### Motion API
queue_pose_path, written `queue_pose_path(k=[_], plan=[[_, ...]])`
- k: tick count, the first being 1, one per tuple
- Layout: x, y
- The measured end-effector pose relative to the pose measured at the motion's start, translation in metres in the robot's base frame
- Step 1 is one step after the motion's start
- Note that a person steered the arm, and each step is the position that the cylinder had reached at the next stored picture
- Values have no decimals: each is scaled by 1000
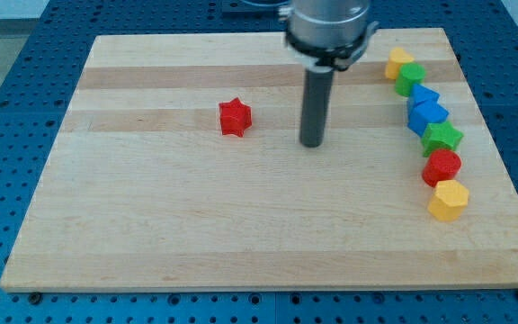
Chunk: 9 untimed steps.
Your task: Move the red star towards the top center
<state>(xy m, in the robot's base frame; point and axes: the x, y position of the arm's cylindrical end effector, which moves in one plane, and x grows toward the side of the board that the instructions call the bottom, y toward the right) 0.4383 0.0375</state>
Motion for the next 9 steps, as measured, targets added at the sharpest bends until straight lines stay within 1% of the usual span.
queue_pose_path(k=[1, 2, 3, 6, 8, 9], plan=[[4, -51], [-1, -89], [-13, -113], [-56, -108], [-59, -81], [-67, -69]])
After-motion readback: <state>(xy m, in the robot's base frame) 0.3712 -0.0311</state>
